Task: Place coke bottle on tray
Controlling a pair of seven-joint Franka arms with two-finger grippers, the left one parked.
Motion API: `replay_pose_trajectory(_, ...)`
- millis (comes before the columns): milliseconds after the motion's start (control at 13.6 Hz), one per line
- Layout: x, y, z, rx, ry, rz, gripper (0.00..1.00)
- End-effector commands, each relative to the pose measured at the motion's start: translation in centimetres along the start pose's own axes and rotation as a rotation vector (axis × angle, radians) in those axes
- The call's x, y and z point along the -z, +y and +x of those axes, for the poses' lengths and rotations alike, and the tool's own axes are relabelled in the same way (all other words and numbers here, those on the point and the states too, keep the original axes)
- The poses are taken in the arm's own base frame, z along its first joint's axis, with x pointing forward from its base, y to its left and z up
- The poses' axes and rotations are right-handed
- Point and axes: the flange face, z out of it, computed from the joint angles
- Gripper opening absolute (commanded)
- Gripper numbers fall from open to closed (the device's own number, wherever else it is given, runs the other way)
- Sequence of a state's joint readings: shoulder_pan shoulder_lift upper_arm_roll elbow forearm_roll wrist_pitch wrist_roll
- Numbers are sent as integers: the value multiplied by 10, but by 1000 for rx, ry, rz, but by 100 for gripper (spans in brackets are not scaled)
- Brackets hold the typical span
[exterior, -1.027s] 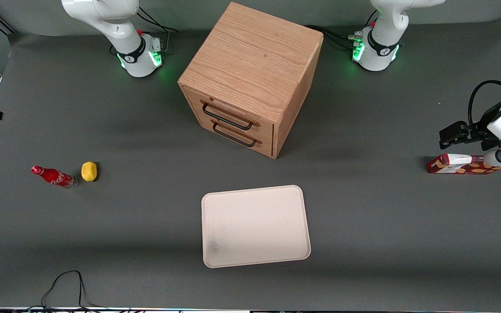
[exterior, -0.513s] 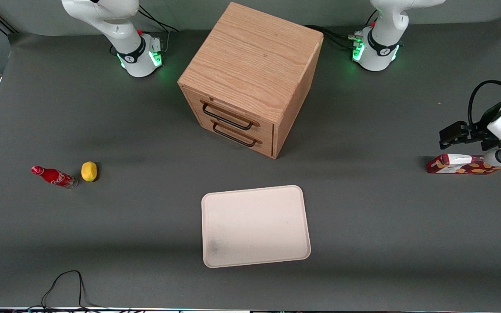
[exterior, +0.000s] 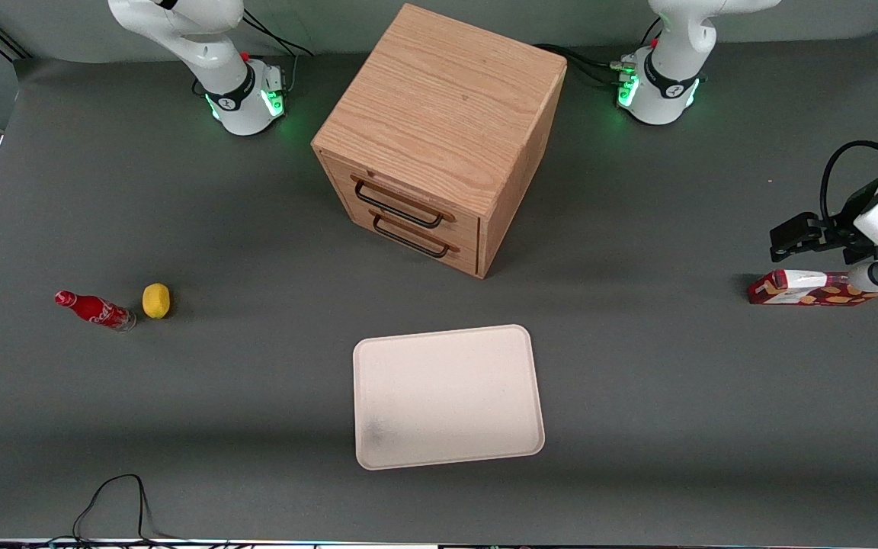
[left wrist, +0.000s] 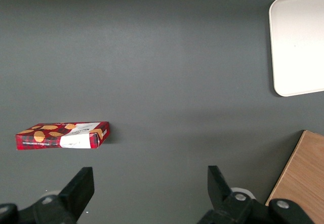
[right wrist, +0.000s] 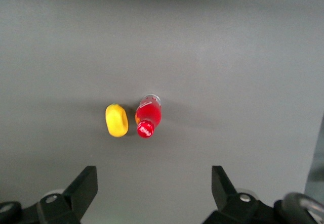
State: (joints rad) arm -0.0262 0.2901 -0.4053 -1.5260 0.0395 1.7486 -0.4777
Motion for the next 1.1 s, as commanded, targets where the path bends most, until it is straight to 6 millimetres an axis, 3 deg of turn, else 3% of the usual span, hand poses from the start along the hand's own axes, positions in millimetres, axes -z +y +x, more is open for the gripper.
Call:
replay_pose_trajectory(0, -30, -9, -27, 21, 50, 34, 100)
replay_pose_trajectory(367, -100, -22, -45, 35, 104, 16, 100)
replay_pose_trajectory(1027, -155, -32, -28, 104, 93, -33, 100)
